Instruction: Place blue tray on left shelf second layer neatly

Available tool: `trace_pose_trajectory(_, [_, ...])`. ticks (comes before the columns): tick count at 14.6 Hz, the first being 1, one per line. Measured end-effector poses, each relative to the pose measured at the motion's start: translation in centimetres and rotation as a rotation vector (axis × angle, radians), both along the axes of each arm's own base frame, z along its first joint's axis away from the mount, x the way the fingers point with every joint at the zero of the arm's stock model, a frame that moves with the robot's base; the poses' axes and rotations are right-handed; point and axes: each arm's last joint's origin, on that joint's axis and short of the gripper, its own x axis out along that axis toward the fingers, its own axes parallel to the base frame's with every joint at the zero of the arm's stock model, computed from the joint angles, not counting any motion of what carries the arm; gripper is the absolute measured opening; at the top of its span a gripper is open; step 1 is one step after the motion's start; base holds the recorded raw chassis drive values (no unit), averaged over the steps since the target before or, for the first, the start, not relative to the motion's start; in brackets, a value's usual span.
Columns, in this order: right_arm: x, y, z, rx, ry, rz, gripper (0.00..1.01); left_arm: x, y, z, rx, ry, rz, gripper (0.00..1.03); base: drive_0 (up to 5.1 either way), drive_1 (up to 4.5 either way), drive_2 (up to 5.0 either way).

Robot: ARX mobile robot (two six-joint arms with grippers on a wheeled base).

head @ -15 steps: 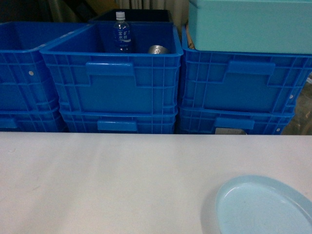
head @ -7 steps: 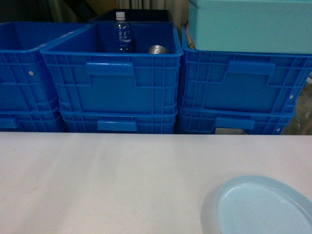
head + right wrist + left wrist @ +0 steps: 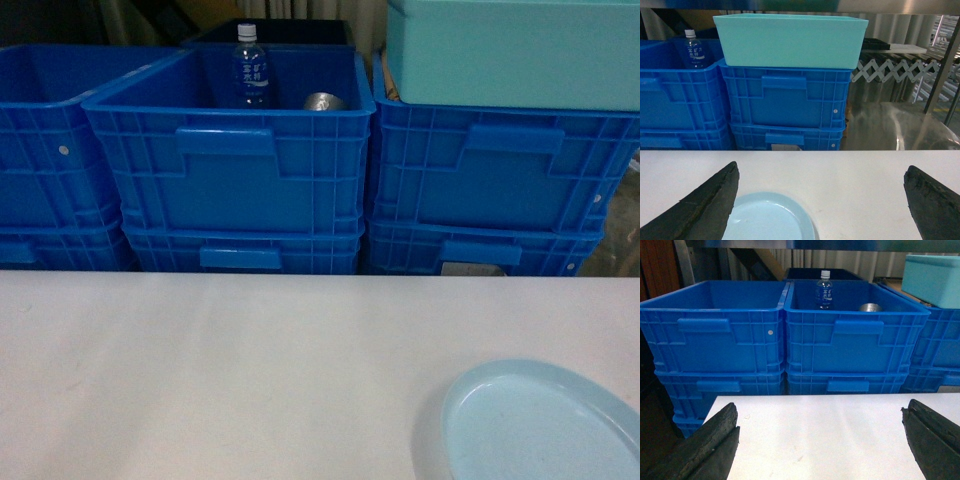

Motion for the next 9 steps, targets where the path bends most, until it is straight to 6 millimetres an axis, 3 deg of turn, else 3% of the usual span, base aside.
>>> trace_pose_trajectory(3, [0.0, 0.0, 0.0, 0.000, 0.000, 0.000, 0.98, 0.0, 0.0, 0.0, 0.000, 0.000, 0.000, 0.98, 0.0, 0.00, 0.0])
trace_pose_trajectory(4, [0.0, 0.1, -0.3, 0.027, 0.062, -0.070, 0.98, 0.0, 0.0, 0.0, 0.000, 0.000, 0.000, 0.98, 0.0, 0.00, 0.0])
trace_pose_trajectory(5, [0.6, 0.7, -0.6, 0.077, 0.159, -0.163, 0.98, 0.0, 0.0, 0.0, 0.000, 0.001, 0.003, 0.98, 0.0, 0.00, 0.0])
trace_pose_trajectory(7, [2.2, 0.6, 0.3, 0.189, 0.177, -0.215, 0.98, 0.0, 0.0, 0.0, 0.000, -0.002, 0.001, 0.98, 0.0, 0.00, 0.0])
trace_pose_trajectory(8, [4.3, 0.3, 2.3, 0.248, 0.164, -0.174, 0.98, 0.0, 0.0, 0.0, 0.000, 0.000, 0.001, 0.98, 0.0, 0.00, 0.0])
trace_pose_trajectory(9, [9.3, -0.1, 4.8, 0.305, 0.303, -0.010, 0.98, 0.0, 0.0, 0.0, 0.000, 0.000, 0.000, 0.98, 0.0, 0.00, 0.0])
